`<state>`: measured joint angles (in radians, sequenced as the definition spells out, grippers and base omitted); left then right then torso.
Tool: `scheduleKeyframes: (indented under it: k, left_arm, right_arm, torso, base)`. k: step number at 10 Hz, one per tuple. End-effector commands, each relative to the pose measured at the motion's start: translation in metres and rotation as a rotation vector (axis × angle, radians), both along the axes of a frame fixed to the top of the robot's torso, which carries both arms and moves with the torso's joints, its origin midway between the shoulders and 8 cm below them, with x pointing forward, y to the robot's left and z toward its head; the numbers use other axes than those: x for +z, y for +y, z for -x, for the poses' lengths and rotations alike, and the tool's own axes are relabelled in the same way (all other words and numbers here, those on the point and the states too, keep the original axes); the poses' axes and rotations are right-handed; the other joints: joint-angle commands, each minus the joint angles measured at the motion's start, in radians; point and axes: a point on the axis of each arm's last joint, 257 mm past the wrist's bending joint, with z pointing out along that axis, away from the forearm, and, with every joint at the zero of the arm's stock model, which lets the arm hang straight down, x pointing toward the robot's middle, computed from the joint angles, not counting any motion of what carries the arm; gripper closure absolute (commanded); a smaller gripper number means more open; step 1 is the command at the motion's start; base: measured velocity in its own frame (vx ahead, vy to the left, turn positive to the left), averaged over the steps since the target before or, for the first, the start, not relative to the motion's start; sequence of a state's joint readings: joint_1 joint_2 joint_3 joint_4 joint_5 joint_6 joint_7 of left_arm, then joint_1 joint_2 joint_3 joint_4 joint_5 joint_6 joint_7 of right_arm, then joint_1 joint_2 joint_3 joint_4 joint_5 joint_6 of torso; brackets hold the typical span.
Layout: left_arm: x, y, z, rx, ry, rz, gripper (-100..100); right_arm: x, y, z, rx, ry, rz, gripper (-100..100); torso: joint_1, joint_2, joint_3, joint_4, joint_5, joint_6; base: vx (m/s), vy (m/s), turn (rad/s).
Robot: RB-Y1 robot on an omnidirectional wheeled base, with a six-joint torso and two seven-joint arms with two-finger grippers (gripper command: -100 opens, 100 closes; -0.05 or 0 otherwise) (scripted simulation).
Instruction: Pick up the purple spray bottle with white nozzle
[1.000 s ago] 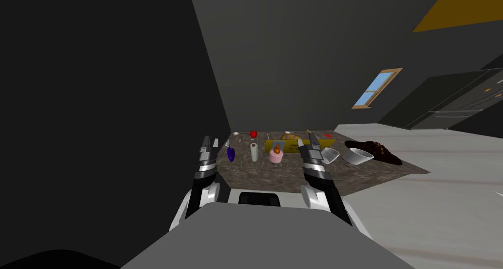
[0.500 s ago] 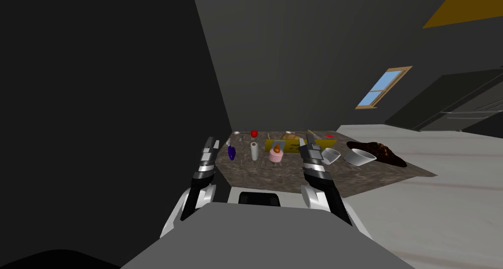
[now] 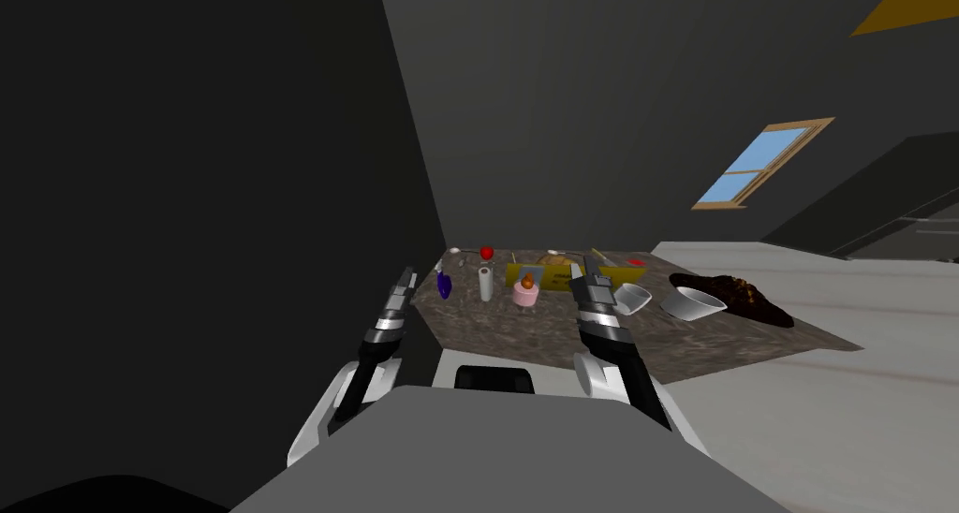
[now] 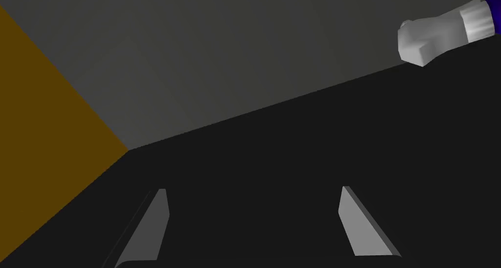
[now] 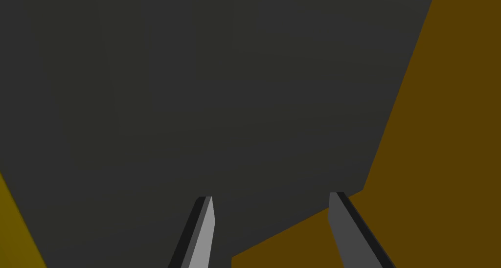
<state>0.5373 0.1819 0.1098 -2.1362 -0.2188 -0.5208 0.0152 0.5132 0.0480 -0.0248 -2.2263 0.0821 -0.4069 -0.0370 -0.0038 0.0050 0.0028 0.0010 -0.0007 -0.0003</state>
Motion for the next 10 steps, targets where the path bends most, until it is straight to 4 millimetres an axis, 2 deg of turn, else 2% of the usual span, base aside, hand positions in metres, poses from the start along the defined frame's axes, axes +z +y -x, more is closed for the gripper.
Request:
scheduleKeyframes:
  k: [1,2,6,10]
  left_arm:
    - [-0.014,0.008,-0.003,0.032,0.04,-0.088,-100]
    - [-0.029,0.017,-0.005,0.062,0.079,-0.167,-100]
    - [-0.066,0.041,-0.01,0.131,0.175,-0.351,-100]
    - [-0.101,0.07,-0.012,0.184,0.282,-0.527,-100]
  right_arm:
    - [0.0,0.0,0.0,0.0,0.0,0.0,0]
    - [0.0,0.0,0.0,0.0,0.0,0.0,0]
    - [0.0,0.0,0.0,0.0,0.0,0.0,0]
    - [0.0,0.0,0.0,0.0,0.0,0.0,0]
  torso:
    - [0.0,0.0,0.0,0.0,0.0,0.0]
    - [-0.001,0.0,0.0,0.0,0.0,0.0]
    - [-0.002,-0.002,-0.001,0.0,0.0,0.0]
    - [-0.001,-0.006,-0.003,-0.001,0.0,0.001]
  base:
    - [-0.072,-0.075,0.118]
    - [-0.09,-0.064,0.14]
    - [-0.049,-0.072,0.068]
    - [0.004,-0.07,-0.044]
